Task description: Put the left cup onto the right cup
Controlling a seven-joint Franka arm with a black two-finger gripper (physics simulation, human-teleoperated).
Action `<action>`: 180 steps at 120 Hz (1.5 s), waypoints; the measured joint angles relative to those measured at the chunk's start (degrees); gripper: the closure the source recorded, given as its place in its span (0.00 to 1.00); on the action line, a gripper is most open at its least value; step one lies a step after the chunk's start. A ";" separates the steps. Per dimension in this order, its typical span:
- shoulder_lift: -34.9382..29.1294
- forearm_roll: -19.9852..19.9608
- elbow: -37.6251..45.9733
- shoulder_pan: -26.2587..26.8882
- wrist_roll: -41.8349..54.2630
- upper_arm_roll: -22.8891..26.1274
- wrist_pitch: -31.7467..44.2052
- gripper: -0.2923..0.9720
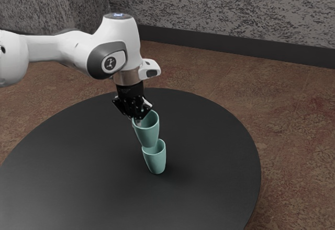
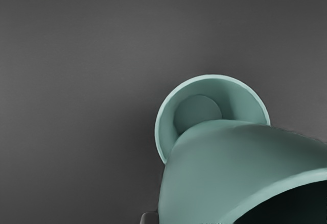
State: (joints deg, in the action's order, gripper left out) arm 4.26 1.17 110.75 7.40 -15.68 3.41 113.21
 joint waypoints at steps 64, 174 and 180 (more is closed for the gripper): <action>1.24 0.08 1.82 0.05 -1.10 -0.26 4.23 0.85; 3.39 -0.50 1.24 -0.30 -1.26 -0.23 4.73 0.32; 3.13 -0.47 0.64 -0.50 -1.20 -0.24 4.55 0.30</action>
State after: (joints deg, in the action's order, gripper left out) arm 7.39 0.70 111.39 6.90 -16.88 3.17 117.76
